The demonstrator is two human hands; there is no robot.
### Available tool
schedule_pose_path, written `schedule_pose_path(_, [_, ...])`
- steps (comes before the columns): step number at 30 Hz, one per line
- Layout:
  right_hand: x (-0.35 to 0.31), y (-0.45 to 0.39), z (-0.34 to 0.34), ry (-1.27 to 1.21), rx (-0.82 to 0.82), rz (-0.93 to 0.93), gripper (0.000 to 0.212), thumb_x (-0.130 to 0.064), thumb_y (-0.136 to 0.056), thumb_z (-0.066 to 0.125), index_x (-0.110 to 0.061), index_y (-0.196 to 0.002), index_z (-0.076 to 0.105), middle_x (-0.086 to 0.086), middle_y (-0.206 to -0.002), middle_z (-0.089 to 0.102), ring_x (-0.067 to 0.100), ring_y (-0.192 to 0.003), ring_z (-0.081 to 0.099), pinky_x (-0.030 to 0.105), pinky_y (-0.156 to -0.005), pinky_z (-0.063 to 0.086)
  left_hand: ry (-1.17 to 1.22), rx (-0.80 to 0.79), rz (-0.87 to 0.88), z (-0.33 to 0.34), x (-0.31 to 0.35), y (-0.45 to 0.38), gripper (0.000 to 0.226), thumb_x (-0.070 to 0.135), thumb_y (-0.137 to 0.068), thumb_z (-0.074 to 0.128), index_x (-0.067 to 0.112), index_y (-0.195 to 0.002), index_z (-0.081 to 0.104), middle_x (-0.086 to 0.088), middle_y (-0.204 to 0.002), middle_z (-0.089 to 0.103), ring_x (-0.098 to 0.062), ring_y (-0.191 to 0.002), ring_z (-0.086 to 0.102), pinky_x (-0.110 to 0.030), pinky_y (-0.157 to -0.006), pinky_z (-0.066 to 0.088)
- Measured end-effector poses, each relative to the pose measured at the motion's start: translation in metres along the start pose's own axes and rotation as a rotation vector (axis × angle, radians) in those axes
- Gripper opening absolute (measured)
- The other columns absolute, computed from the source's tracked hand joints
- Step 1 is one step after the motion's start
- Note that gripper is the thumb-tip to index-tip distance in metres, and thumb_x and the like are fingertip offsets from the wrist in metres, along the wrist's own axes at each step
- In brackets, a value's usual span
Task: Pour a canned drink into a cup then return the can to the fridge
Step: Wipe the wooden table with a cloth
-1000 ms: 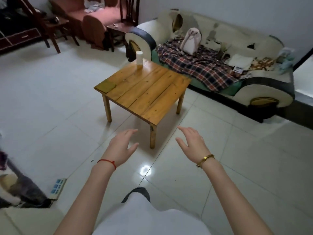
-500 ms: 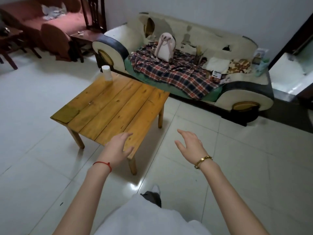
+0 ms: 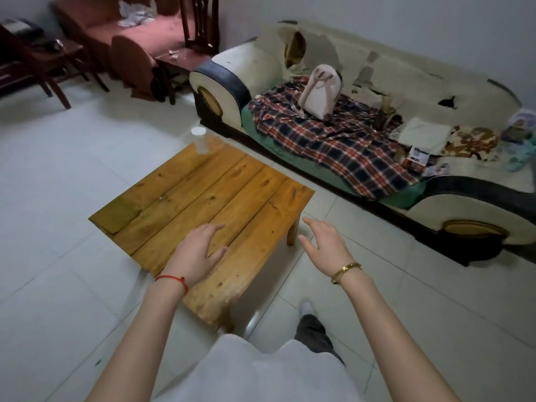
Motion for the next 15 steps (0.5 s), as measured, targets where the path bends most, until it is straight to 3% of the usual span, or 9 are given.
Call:
schedule_pose_path(6, [0.019, -0.102, -0.005, -0.002, -0.112, -0.153, 0.053, -0.04, -0.099, 0.044, -0.02, -0.147, 0.034, 0.0, -0.148, 0.042, 0.016, -0.14, 0.031, 0.042, -0.115, 0.031, 0.036, 0.075, -0.168, 0.01, 0.005, -0.061, 0.054, 0.038, -0.094, 0.056, 0.024, -0.143, 0.04, 0.0, -0.141, 0.049, -0.017, -0.13, 0.045, -0.04, -0.108, 0.041])
schedule_pose_path(15, [0.026, -0.262, -0.052, 0.084, -0.278, -0.453, 0.052, -0.04, -0.098, 0.045, -0.019, -0.145, 0.037, 0.001, -0.146, 0.045, 0.017, -0.137, 0.036, 0.04, -0.114, 0.032, 0.131, 0.315, -0.439, 0.01, 0.042, -0.132, 0.052, 0.034, -0.093, 0.059, 0.022, -0.142, 0.044, -0.002, -0.141, 0.051, -0.017, -0.128, 0.048, -0.034, -0.108, 0.041])
Point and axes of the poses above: each hand's wrist, its own y-axis away from the middle knuckle, its own z-axis out of the palm, x = y × z, the point moved 5 cm from there along -y, towards the middle knuckle
